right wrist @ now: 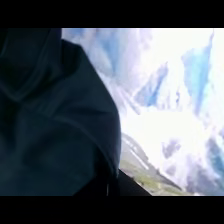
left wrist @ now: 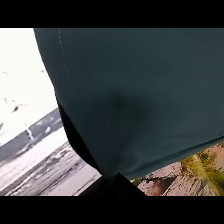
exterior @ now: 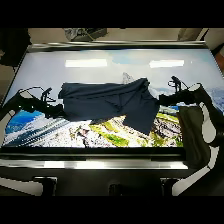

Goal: Fold the shirts.

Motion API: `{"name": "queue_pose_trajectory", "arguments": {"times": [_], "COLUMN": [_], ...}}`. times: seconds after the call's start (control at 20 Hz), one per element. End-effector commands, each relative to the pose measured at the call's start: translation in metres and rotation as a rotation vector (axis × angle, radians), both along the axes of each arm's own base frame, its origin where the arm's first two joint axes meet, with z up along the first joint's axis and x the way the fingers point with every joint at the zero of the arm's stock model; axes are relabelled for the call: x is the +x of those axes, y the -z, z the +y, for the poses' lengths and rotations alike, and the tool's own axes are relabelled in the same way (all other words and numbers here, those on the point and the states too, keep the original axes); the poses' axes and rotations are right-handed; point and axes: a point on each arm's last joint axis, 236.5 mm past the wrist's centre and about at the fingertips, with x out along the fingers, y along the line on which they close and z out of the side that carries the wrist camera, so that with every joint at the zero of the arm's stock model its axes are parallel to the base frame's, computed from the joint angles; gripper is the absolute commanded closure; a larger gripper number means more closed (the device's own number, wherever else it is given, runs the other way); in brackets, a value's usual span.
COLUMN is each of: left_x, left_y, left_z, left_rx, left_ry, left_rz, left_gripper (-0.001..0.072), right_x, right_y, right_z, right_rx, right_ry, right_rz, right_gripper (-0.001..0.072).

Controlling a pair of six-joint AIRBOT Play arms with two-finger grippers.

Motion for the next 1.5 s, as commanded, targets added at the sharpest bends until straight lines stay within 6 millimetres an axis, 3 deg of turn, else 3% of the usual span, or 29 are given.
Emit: {"name": "queue_pose_trajectory", "arguments": {"times": [0.0,0.1,0.2,0.25,0.3,0.35,0.45,0.5,0.55,0.65,0.8,0.95,1.05,1.15,1.25,1.35,1.45], "left_x": [0.026,0.062,0.086,0.086,0.075,0.052,-0.013,-0.046,-0.076,-0.119,-0.156,-0.168,-0.163,-0.148,-0.123,-0.087,-0.045], "left_y": [-0.035,-0.111,-0.233,-0.311,-0.385,-0.463,-0.581,-0.614,-0.630,-0.627,-0.624,-0.633,-0.618,-0.583,-0.541,-0.480,-0.401], "left_z": [0.015,0.032,0.046,0.050,0.053,0.056,0.059,0.058,0.053,0.041,0.033,0.031,0.029,0.033,0.038,0.048,0.058], "left_rx": [0.018,0.063,0.137,0.184,0.230,0.281,0.362,0.386,0.396,0.384,0.368,0.386,0.385,0.391,0.384,0.351,0.312], "left_ry": [-0.007,-0.021,-0.036,-0.049,-0.071,-0.106,-0.210,-0.258,-0.289,-0.322,-0.369,-0.372,-0.348,-0.314,-0.264,-0.202,-0.145], "left_rz": [-0.096,-0.301,-0.600,-0.786,-0.965,-1.159,-1.488,-1.590,-1.646,-1.653,-1.667,-1.697,-1.634,-1.491,-1.324,-1.093,-0.844], "left_gripper": [0.0681,0.0682,0.0682,0.0681,0.0680,0.0680,0.0680,0.0680,0.0680,0.0680,0.0680,0.0680,0.0680,0.0680,0.0681,0.0682,0.0682], "right_x": [-0.007,0.003,0.010,0.004,-0.011,-0.038,-0.113,-0.151,-0.185,-0.236,-0.279,-0.295,-0.292,-0.281,-0.256,-0.217,-0.172], "right_y": [-0.044,-0.117,-0.235,-0.302,-0.373,-0.448,-0.563,-0.595,-0.614,-0.629,-0.641,-0.648,-0.635,-0.607,-0.561,-0.493,-0.413], "right_z": [0.013,0.011,0.006,0.006,0.006,0.003,-0.006,-0.008,-0.009,-0.010,-0.008,-0.008,-0.009,-0.013,-0.018,-0.022,-0.022], "right_rx": [0.021,-0.043,-0.156,-0.228,-0.321,-0.446,-0.651,-0.721,-0.767,-0.838,-0.887,-0.892,-0.859,-0.842,-0.810,-0.748,-0.627], "right_ry": [-0.139,-0.198,-0.194,-0.194,-0.192,-0.163,-0.027,0.026,0.070,0.120,0.157,0.188,0.189,0.155,0.078,-0.065,-0.211], "right_rz": [-0.072,-0.238,-0.506,-0.667,-0.840,-1.023,-1.297,-1.371,-1.406,-1.423,-1.456,-1.476,-1.422,-1.302,-1.120,-0.869,-0.604], "right_gripper": [0.0673,0.0673,0.0673,0.0673,0.0673,0.0673,0.0673,0.0673,0.0673,0.0673,0.0673,0.0673,0.0673,0.0673,0.0673,0.0674,0.0675]}}
